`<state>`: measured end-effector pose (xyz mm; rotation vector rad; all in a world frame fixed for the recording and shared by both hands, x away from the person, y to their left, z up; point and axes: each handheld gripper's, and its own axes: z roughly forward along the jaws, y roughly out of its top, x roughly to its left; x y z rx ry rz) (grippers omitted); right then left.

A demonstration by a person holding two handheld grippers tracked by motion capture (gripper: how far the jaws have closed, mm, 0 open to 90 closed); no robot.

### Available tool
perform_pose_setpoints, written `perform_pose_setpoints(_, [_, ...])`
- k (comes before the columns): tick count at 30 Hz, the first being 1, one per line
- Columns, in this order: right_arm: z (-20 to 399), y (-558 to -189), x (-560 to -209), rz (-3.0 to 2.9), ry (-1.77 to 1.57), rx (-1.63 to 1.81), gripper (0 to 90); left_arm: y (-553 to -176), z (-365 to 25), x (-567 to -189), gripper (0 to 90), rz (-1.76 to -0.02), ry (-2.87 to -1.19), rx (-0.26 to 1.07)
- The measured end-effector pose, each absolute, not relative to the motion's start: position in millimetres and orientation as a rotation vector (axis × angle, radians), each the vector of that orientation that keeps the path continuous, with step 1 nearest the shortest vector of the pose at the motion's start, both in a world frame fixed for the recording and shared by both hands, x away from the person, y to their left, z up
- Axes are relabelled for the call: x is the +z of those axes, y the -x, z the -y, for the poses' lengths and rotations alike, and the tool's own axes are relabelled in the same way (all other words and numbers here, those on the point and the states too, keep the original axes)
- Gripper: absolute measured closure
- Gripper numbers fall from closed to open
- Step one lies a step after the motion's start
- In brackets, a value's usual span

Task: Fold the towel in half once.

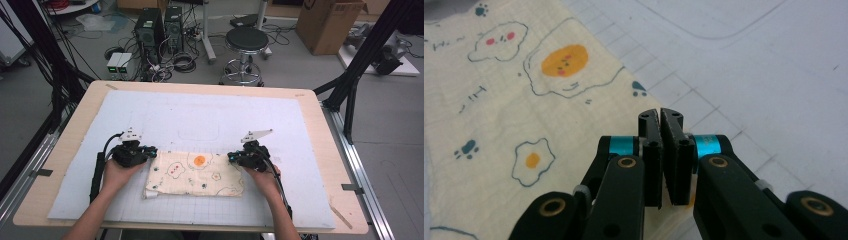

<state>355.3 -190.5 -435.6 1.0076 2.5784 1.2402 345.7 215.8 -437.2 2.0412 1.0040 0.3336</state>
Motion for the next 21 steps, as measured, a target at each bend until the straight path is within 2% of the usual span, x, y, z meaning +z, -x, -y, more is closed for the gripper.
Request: perform_pose_setpoints(21, [204.2, -352.7, -443.0, -2.586, -1.054, 1.228, 87.4, -346.4, -217.2, -442.9, 79.9, -1.014, -2.045, 0.354])
